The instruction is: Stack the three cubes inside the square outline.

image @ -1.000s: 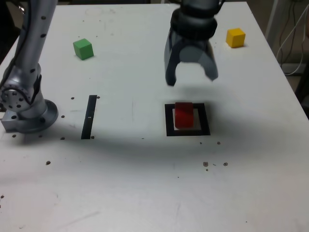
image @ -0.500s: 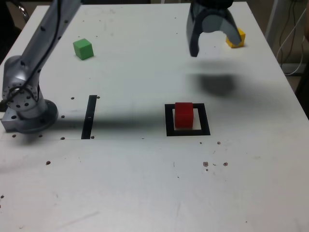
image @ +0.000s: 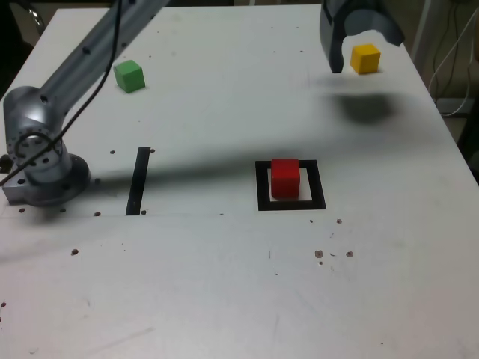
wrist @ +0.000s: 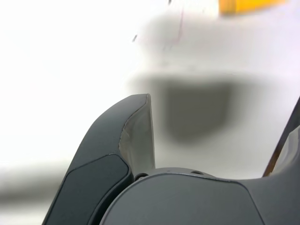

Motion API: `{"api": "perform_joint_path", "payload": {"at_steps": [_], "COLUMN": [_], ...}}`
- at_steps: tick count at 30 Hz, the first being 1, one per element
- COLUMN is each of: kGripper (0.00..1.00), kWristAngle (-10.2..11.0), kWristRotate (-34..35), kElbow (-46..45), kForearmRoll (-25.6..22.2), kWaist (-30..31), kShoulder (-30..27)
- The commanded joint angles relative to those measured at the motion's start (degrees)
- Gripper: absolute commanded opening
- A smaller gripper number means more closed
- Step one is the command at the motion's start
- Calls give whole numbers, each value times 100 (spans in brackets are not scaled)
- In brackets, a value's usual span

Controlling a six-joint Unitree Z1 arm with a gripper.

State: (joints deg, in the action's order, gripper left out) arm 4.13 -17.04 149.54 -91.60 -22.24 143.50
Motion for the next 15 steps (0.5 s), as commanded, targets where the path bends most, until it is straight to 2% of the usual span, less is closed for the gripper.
{"api": "perform_joint_path", "payload": {"at_steps": [1,15], "kGripper": [100,99], "kWristAngle": [-29,109], "kWristRotate": [-9,72], "kElbow": [295,1390], "kForearmRoll": [-72,35], "kWaist": [-73,-530], "kShoulder": [177,858]}}
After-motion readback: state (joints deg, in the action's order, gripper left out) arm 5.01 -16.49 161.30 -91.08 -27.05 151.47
